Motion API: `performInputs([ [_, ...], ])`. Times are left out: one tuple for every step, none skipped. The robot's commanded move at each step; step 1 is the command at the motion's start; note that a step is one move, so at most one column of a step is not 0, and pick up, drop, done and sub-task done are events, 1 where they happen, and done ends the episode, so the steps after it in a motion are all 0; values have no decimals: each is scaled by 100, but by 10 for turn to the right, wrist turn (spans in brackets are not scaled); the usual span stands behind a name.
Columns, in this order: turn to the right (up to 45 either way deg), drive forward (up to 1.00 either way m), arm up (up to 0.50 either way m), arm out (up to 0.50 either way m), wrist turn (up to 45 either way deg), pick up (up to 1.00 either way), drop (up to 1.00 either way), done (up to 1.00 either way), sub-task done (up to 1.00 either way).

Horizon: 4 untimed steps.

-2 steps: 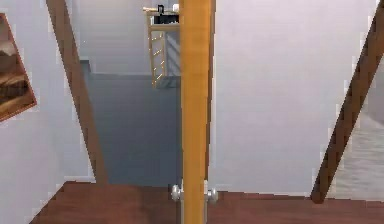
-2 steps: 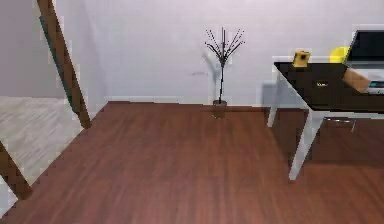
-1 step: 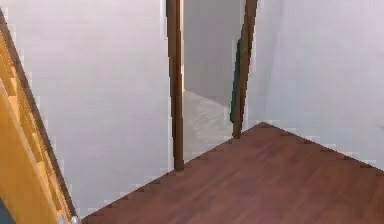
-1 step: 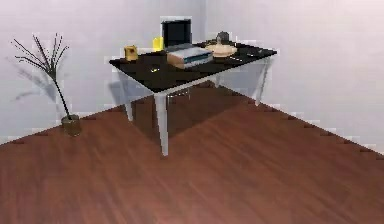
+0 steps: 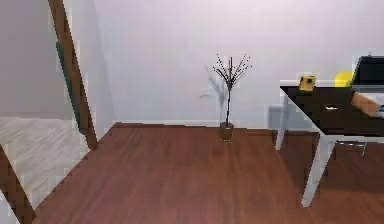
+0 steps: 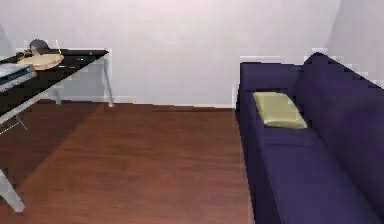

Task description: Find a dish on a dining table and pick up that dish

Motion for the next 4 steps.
performInputs([
  [240,0,0,0,0,0,0,0,0],
  [0,15,0,0,0,0,0,0,0],
  [-450,0,0,0,0,0,0,0,0],
  [-450,0,0,0,0,0,0,0,0],
])
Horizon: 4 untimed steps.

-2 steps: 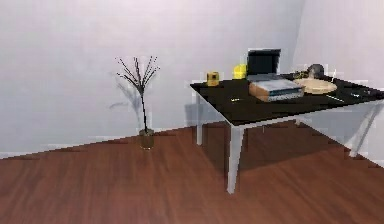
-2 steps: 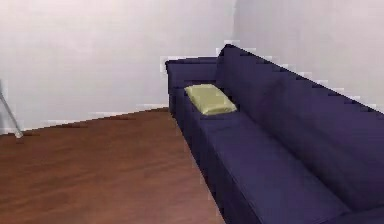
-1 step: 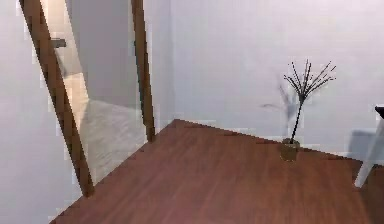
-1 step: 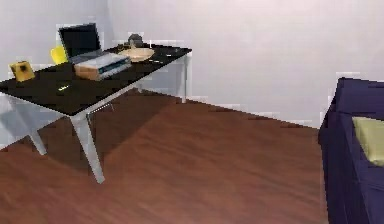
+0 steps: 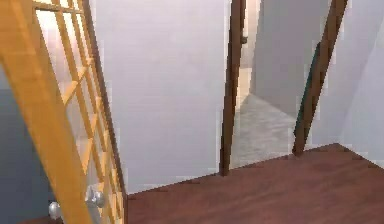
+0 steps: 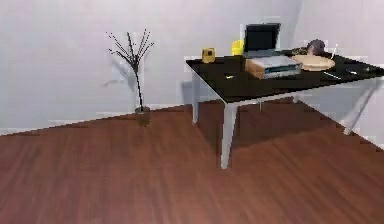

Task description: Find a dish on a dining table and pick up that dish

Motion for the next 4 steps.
performInputs([
  [-450,0,0,0,0,0,0,0,0],
  [-330,0,0,0,0,0,0,0,0],
  [0,65,0,0,0,0,0,0,0],
  [450,0,0,0,0,0,0,0,0],
])
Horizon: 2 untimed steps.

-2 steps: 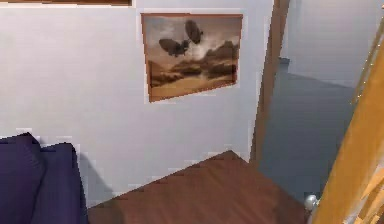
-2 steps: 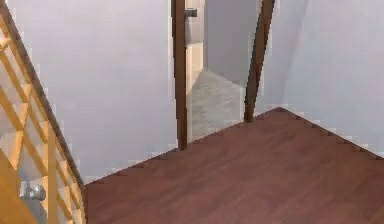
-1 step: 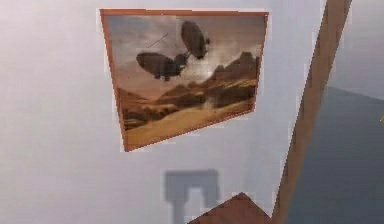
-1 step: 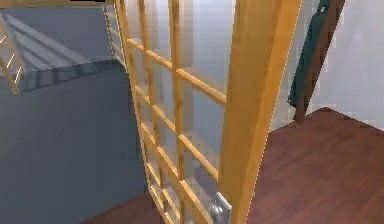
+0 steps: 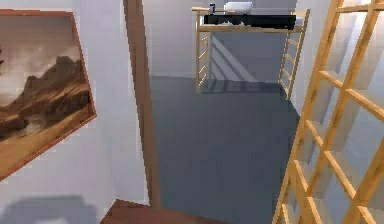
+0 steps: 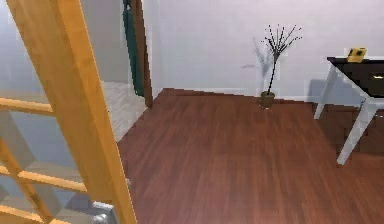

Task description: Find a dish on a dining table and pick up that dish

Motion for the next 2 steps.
performInputs([
  [30,0,0,0,0,0,0,0,0],
  [0,100,0,0,0,0,0,0,0],
])
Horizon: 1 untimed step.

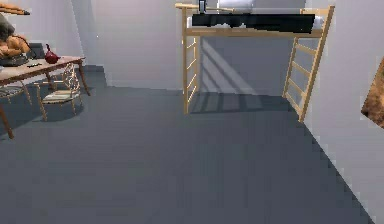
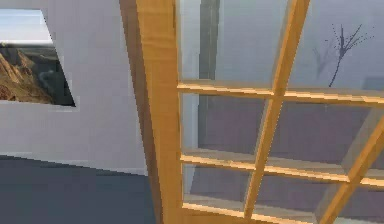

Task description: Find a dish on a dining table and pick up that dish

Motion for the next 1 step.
performInputs([
  [30,0,0,0,0,0,0,0,0],
])
